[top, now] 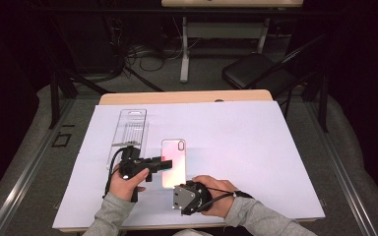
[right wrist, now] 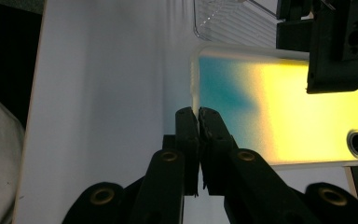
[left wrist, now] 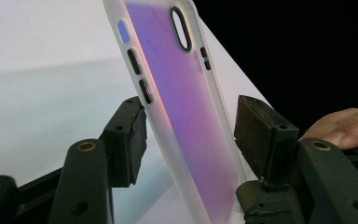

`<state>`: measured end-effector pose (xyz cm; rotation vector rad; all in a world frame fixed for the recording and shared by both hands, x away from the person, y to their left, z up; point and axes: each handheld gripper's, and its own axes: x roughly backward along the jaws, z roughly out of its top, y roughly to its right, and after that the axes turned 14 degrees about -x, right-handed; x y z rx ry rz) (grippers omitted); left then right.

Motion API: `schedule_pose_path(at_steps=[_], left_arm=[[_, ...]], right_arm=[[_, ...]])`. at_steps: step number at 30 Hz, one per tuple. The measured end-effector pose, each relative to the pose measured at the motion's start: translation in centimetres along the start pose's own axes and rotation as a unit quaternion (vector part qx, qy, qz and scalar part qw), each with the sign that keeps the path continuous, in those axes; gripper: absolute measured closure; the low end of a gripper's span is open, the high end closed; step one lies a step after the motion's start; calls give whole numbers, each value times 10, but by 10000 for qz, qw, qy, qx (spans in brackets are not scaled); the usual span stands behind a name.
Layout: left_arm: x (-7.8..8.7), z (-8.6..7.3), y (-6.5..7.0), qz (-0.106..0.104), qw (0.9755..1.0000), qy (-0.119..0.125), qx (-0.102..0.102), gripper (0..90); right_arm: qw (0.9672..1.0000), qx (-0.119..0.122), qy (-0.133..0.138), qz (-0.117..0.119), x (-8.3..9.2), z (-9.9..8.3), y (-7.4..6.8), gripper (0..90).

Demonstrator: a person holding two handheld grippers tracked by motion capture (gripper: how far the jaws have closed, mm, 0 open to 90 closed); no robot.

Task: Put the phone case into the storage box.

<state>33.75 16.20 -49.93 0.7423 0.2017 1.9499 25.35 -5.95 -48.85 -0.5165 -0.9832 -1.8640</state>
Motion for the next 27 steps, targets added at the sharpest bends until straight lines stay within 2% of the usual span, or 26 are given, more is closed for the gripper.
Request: schedule_pose_path(at_steps=[5, 6, 27], left_arm=[[0, -1, -2, -70, 9999, 0, 101, 454], [0, -1, -2, -75, 9999, 5, 106, 454], [-5, -3, -1, -134, 9998, -24, 140, 450]], right_arm=[[10000, -3, 53, 19, -1, 1, -1, 876], [10000, -72, 36, 16, 0, 1, -2, 875], [9999, -47, 159, 44, 0, 6, -4, 876]])
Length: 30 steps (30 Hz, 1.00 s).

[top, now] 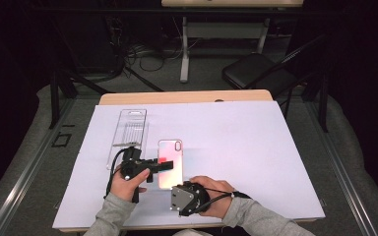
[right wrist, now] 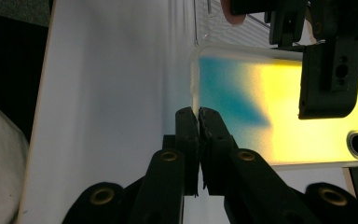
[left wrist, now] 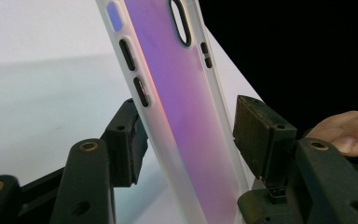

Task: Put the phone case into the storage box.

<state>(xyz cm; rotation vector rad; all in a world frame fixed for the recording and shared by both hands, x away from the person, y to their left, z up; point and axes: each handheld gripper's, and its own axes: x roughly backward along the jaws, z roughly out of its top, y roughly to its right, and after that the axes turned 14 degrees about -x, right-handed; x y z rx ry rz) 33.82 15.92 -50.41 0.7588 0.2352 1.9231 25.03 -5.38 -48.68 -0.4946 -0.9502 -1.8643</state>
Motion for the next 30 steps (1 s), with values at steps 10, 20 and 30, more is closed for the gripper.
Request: schedule_pose_path(at_steps=[10, 20, 30], left_arm=[[0, -1, -1, -79, 9999, 43, 96, 478], [3, -2, -5, -208, 9993, 151, 280, 547], [5, -3, -7, -343, 9983, 188, 430, 600]], right_arm=[[10000, 30, 33, 16, -1, 2, -1, 876], [9999, -32, 96, 73, 0, 1, 1, 876], [9998, -66, 138, 109, 1, -1, 2, 877]])
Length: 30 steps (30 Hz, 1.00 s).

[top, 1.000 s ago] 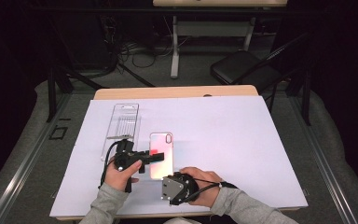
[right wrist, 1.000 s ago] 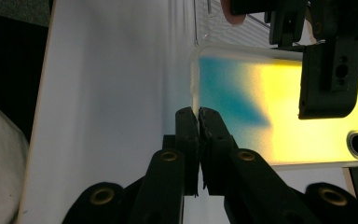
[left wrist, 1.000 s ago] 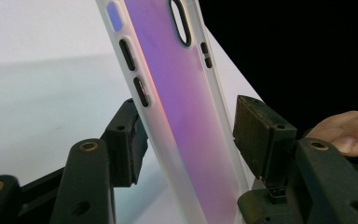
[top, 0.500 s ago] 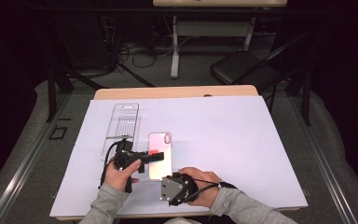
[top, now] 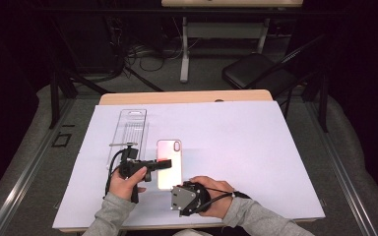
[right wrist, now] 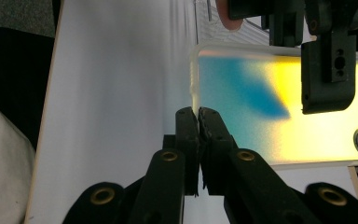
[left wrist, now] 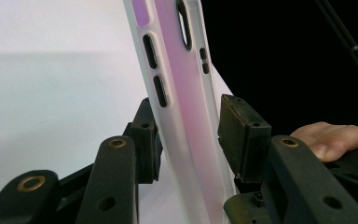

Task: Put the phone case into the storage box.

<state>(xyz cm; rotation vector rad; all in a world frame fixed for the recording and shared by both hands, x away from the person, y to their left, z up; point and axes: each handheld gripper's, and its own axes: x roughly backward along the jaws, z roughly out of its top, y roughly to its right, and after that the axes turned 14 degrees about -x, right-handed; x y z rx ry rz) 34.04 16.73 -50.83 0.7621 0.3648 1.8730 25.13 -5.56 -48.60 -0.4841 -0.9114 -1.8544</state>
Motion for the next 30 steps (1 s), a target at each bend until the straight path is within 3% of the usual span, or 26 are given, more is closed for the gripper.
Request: schedule_pose_path(at_steps=[19, 30], left_arm=[[1, -3, -5, -16, 9996, 62, 265, 711], [1, -3, -5, -20, 9996, 72, 278, 742]], right_arm=[[10000, 8, 23, 13, 1, 0, 1, 877], [10000, -42, 14, 26, 1, 0, 1, 877]])
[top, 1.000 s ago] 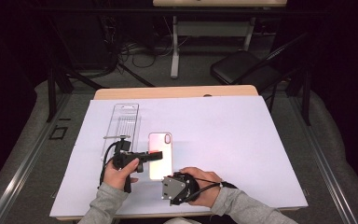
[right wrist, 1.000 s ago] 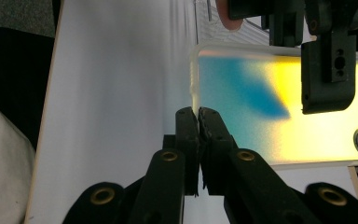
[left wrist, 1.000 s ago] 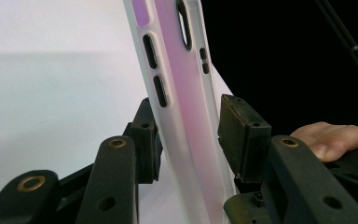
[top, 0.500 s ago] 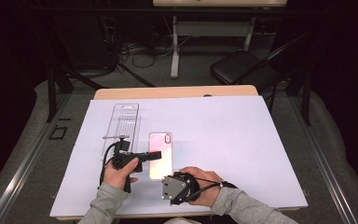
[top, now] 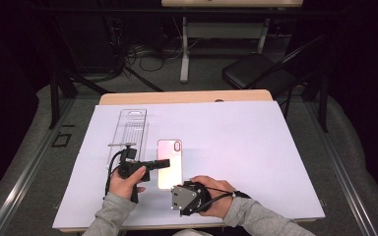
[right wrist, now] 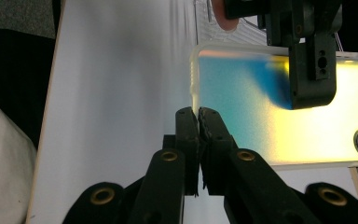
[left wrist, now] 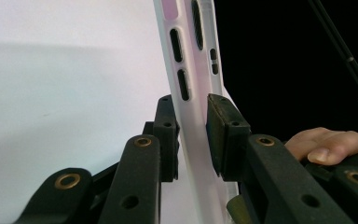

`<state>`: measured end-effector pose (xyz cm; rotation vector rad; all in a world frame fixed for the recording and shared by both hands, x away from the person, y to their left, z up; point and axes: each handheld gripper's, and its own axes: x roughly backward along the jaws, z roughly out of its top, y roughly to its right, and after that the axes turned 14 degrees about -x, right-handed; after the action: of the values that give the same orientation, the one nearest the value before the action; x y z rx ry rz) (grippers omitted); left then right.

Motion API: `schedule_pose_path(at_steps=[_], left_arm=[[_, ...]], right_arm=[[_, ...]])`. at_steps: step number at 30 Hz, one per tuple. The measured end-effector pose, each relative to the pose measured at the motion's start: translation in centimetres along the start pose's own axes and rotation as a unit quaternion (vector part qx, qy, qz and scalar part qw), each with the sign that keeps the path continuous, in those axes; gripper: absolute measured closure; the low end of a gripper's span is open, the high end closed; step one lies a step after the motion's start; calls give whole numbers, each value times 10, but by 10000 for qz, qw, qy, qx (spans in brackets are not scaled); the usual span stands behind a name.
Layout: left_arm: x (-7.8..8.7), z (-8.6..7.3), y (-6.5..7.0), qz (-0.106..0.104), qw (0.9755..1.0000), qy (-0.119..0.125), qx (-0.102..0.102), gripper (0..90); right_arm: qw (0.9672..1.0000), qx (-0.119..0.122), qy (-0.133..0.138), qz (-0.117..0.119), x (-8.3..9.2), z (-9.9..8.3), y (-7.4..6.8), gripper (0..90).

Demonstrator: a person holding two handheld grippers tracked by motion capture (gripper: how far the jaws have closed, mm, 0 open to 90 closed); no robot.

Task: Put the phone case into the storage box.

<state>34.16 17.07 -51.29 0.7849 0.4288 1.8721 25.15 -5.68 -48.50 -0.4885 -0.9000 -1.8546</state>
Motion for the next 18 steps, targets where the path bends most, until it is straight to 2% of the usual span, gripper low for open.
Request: schedule_pose_path(at_steps=[18], left_arm=[[1, 0, -1, -37, 10000, 33, 77, 760]], right_arm=[[10000, -20, 1, 4, 0, 0, 0, 877]])
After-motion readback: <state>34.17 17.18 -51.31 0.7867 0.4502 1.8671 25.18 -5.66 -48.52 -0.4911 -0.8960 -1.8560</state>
